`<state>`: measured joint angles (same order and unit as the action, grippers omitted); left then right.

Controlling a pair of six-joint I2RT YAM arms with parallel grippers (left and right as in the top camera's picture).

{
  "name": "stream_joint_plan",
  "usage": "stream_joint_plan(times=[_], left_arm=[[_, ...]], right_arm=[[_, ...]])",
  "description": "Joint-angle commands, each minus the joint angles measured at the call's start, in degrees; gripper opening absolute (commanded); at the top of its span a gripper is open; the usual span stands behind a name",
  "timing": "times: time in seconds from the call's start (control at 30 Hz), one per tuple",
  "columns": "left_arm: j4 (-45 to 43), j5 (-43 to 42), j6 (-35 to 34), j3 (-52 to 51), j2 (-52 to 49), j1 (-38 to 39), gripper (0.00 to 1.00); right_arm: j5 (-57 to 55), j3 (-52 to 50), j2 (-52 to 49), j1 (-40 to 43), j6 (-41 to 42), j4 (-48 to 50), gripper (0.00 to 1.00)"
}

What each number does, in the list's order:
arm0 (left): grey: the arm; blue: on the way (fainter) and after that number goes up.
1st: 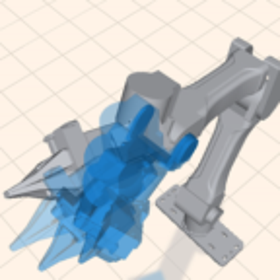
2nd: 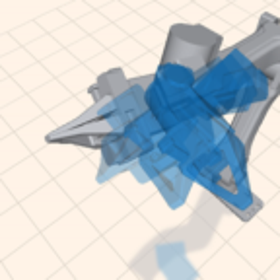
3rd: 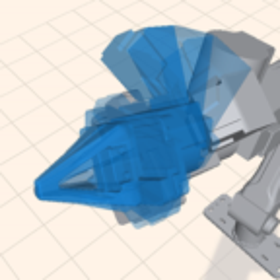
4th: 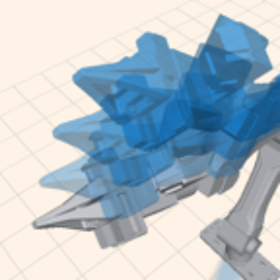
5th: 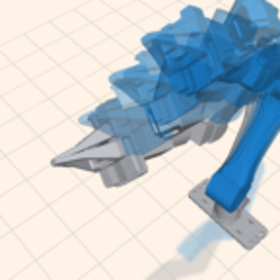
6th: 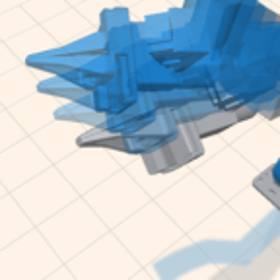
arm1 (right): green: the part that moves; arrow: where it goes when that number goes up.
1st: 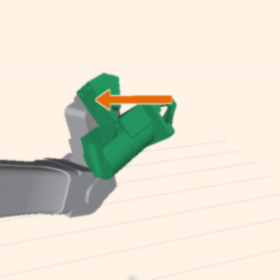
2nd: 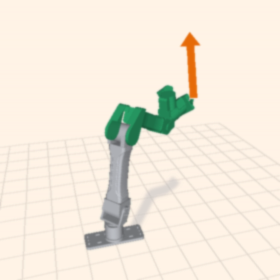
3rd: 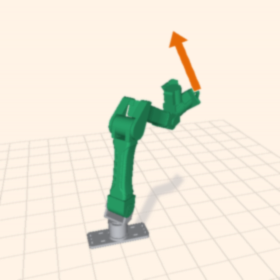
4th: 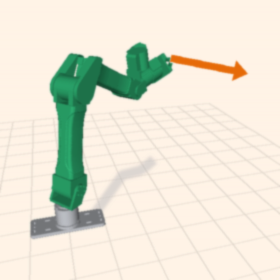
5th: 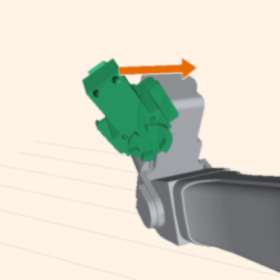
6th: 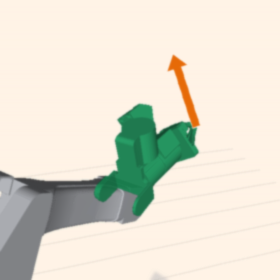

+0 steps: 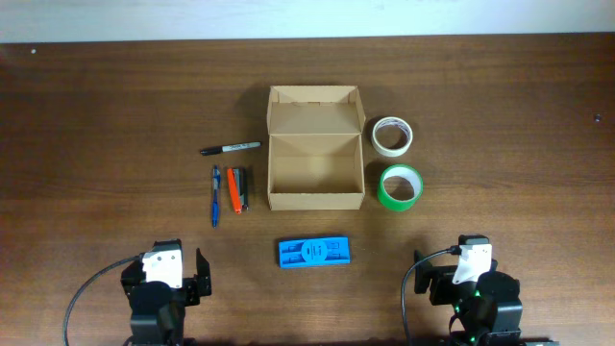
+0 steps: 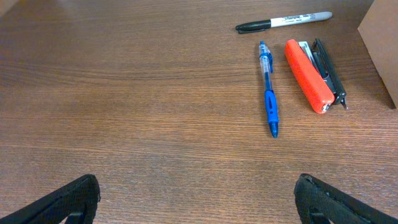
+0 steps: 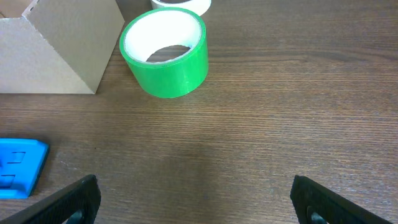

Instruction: Pack container

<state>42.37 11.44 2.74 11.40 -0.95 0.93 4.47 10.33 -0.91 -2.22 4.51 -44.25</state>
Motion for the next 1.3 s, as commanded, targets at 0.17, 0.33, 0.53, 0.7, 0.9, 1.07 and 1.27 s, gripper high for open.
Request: stream_joint_plan(times=[0.17, 0.33, 0.53, 0.7, 0.9, 1.07, 1.27], left_arm=[[-0.1, 0.8, -0.6, -0.5, 0.6, -0.3, 1.00], [-0.2, 0.8, -0.6, -0.5, 0.6, -0.3, 1.00], [-0.2, 0.8, -0.6, -0.5, 0.6, -0.3, 1.00], [-0.2, 0.8, -0.6, -0.5, 0.6, -0.3, 1.00], [-0.2, 0.8, -0.6, -0.5, 0.6, -0.3, 0.99], [-0.1, 0.8, -0.6, -0.5, 0.6, -0.3, 1.00], [-0.2, 0.8, -0.6, -0.5, 0.6, -0.3, 0.99]], right_arm=[[-0.9, -0.8, 0.8, 0.5, 0.3, 0.3, 0.99], [-0.9, -0.8, 0.8, 0.5, 0.3, 0.3, 0.99], [-0.9, -0.8, 0.8, 0.5, 0.3, 0.3, 0.99], [-0.9, -0.8, 0.8, 0.5, 0.3, 0.3, 0.99], [-0.9, -0.8, 0.8, 0.5, 0.3, 0.3, 0.99], [-0.9, -0.8, 0.8, 0.4, 0.3, 0.3, 0.99], [-0.1, 0.2, 0.3, 0.4, 0.5, 0.5, 0.99]])
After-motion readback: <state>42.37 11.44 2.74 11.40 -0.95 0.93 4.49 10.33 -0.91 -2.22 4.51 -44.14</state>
